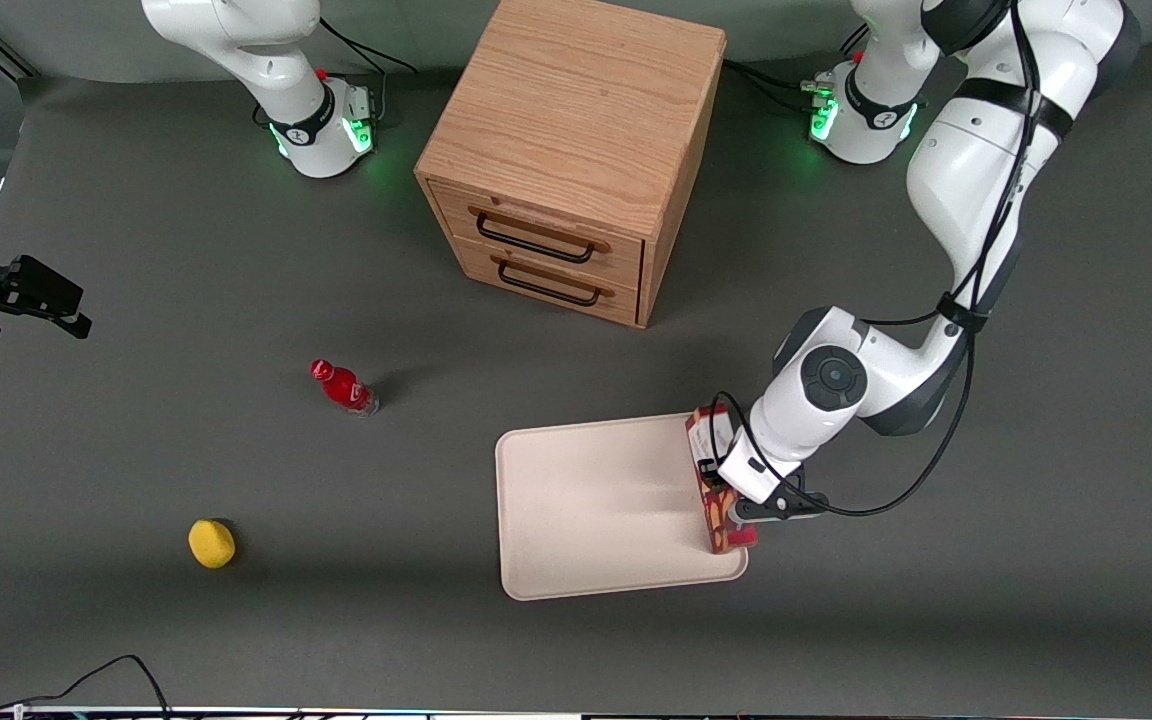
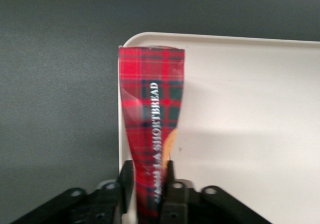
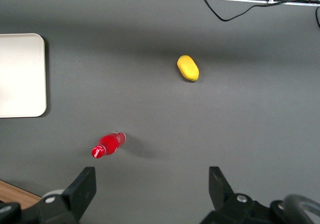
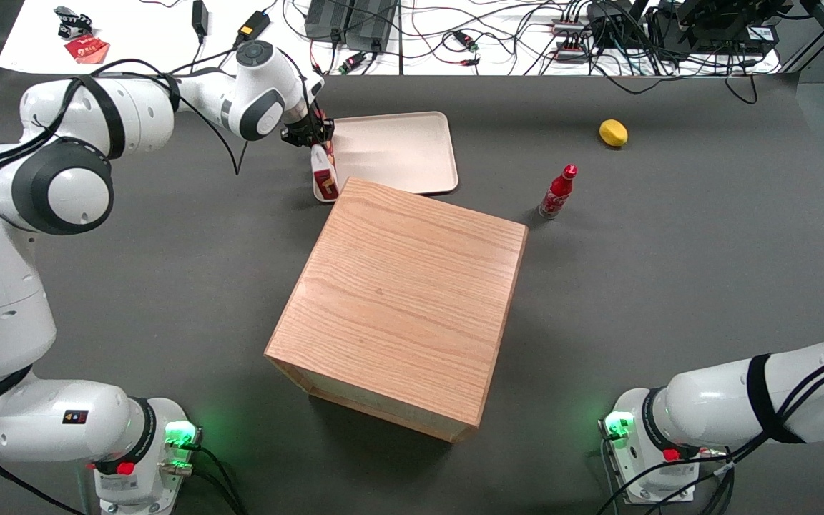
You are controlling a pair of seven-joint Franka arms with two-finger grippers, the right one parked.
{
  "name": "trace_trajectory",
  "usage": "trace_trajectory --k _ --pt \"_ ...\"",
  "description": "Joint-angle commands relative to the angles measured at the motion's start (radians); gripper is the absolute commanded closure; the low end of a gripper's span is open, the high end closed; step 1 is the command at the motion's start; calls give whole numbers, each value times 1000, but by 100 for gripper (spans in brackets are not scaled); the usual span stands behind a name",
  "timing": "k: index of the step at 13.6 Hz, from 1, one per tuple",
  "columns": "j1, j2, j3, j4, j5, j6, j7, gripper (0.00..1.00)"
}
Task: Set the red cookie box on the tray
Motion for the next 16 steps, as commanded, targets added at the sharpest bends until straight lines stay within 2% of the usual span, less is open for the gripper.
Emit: trace_trajectory --k 1,4,7,8,10,11,14,16 --pt "17 -65 -3 -21 28 -28 -37 0" --pt "31 -205 -12 -15 -10 -280 -28 0" --pt "52 -383 2 -6 -159 -520 68 0" --pt "55 -433 42 11 -217 -607 161 0" --pt "29 -543 211 31 -366 -776 402 0" --pt "17 -604 279 25 -401 -845 490 0" --pt "3 -758 416 -18 -416 -1022 654 0" --pt "-7 -900 489 -158 -416 -1022 739 0"
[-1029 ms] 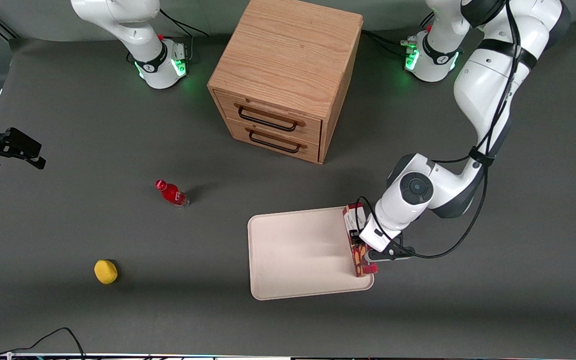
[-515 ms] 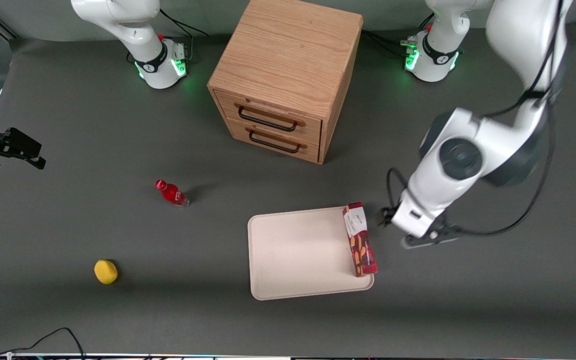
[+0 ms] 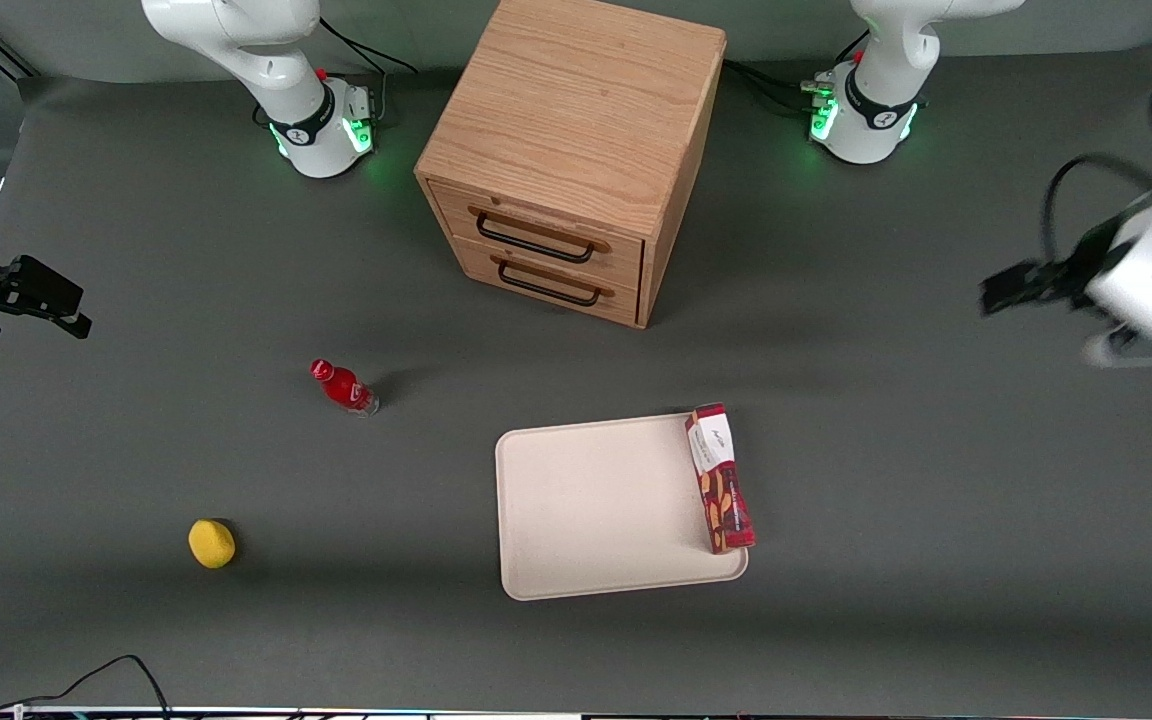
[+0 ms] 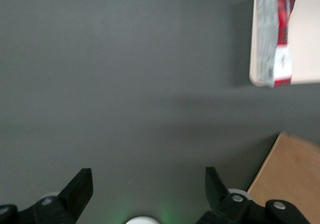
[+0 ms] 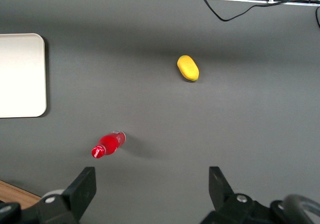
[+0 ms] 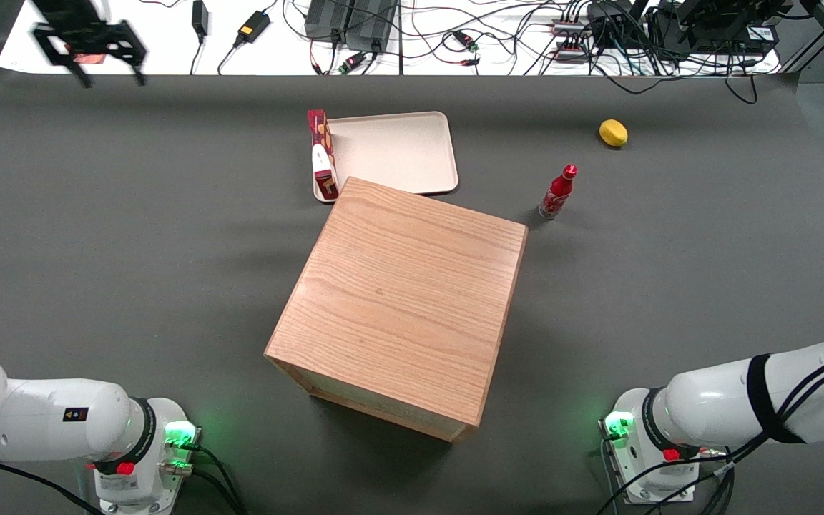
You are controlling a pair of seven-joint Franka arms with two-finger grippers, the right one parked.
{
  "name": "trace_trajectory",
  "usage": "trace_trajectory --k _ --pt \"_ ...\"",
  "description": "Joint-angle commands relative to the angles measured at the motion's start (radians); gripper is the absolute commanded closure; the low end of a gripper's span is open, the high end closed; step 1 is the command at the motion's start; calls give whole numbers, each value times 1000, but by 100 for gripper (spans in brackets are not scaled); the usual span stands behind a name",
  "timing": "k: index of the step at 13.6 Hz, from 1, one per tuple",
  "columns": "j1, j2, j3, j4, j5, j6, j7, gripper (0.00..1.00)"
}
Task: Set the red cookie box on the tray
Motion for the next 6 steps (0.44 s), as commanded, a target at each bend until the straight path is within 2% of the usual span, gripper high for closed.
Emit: trace_trajectory --k 1,3,6 --pt "-43 -208 94 -229 -11 22 97 0" --pt "-46 -219 108 -212 4 -13 107 0" --pt "-47 -152 105 -109 24 -77 127 0"
